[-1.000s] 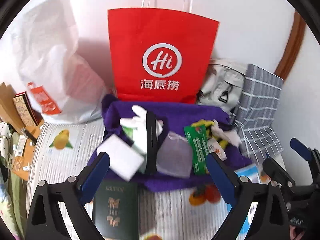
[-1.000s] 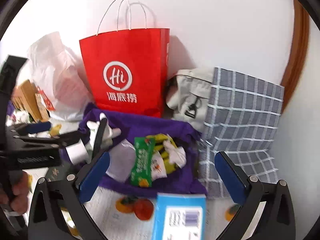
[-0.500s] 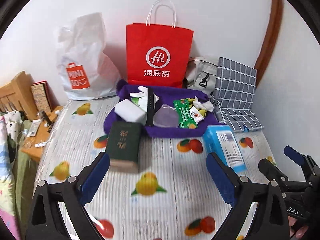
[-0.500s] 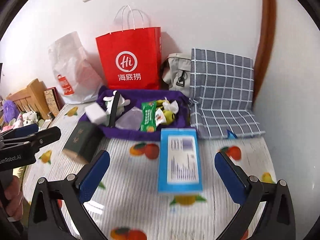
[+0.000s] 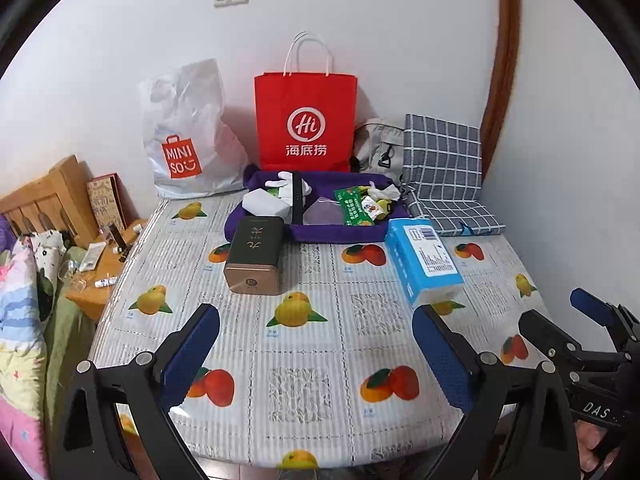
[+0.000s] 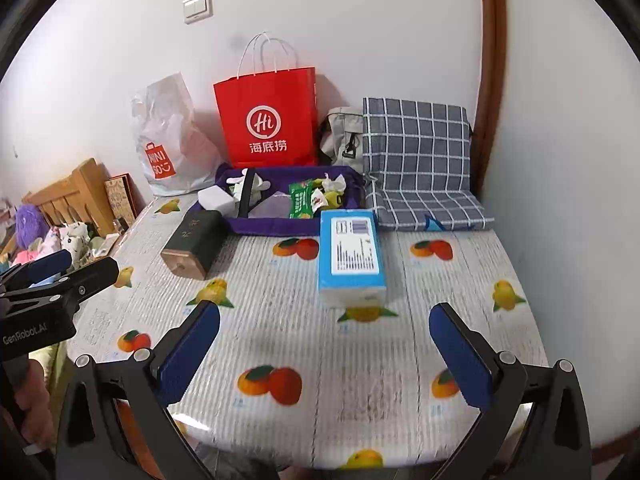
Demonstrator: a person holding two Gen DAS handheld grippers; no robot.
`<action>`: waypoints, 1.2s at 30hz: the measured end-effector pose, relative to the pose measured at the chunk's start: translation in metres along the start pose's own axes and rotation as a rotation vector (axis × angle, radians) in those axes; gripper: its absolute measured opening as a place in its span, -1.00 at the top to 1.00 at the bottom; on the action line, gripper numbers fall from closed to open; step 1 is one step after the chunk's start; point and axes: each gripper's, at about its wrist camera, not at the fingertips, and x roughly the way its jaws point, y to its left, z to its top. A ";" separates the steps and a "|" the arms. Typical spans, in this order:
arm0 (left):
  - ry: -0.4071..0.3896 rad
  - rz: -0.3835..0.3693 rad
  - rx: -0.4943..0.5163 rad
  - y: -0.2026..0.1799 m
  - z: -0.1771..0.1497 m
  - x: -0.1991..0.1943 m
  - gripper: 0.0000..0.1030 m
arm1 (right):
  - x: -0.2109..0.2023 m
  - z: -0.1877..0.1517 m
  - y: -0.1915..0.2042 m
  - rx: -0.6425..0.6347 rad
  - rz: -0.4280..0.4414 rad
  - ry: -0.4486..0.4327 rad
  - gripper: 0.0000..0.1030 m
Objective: Organize soft objects
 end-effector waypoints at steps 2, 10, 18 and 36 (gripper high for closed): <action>-0.007 0.001 0.001 -0.002 -0.004 -0.006 -0.90 | -0.006 -0.004 0.000 -0.005 -0.004 -0.003 -1.00; -0.023 0.004 -0.009 -0.003 -0.009 -0.016 -0.90 | -0.019 -0.010 -0.005 0.002 -0.028 -0.020 -1.00; -0.023 0.012 -0.007 -0.004 -0.011 -0.018 -0.90 | -0.025 -0.014 -0.007 0.005 -0.027 -0.031 -1.00; -0.024 0.009 -0.007 -0.003 -0.014 -0.019 -0.90 | -0.030 -0.017 -0.003 -0.003 -0.021 -0.043 -1.00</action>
